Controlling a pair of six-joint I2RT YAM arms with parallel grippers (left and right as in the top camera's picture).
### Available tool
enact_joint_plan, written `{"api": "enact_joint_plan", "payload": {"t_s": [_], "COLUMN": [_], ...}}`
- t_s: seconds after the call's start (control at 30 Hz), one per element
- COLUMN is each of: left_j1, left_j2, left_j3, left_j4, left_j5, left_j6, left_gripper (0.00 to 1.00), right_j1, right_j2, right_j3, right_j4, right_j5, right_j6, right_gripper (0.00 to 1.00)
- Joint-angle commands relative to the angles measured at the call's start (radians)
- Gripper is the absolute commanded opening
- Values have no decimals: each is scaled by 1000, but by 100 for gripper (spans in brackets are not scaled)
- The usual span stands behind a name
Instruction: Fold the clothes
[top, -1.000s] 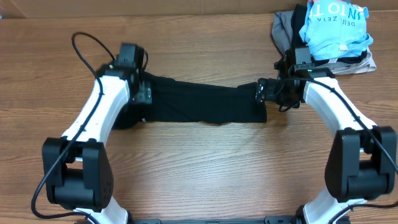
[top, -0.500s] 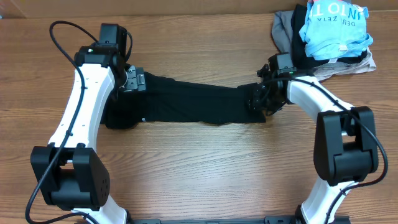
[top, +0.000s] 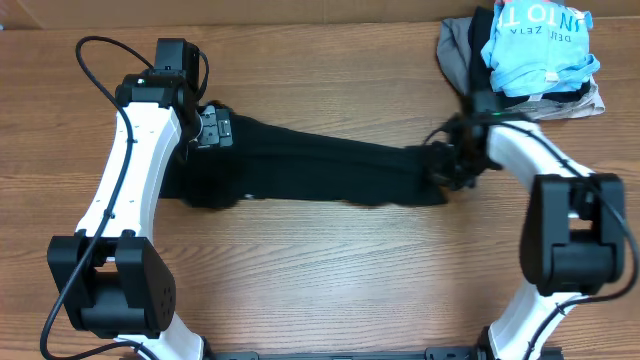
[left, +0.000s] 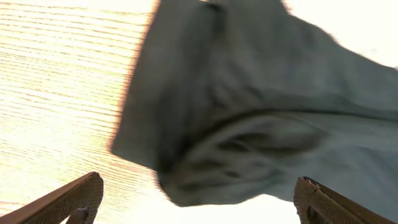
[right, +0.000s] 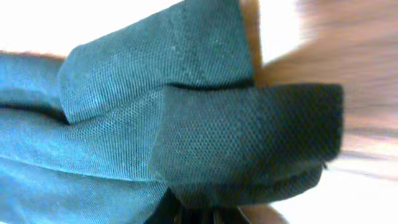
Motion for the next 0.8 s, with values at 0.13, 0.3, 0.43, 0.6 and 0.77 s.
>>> {"api": "enact_joint_plan", "payload": {"t_s": [0.13, 0.3, 0.43, 0.6, 0.77], "left_j1": [3, 3, 3, 3, 3], "left_j2": [6, 6, 6, 6, 6], "left_j3": [19, 19, 18, 18, 18], "left_j4": [-4, -5, -5, -18, -21], "left_j5": [8, 8, 8, 13, 19], "left_j6": [1, 1, 1, 1, 1], "left_gripper": [100, 100, 100, 100, 100], "right_j1": [-159, -143, -45, 138, 309], "right_j2": [-145, -192, -204, -200, -194], "right_j3": [26, 78, 79, 79, 76], "right_j4": [-101, -167, -146, -84, 39], "right_j5": [35, -18, -39, -33, 37], "right_j6": [-102, -123, -110, -42, 55], "right_gripper": [4, 4, 4, 4, 5]}}
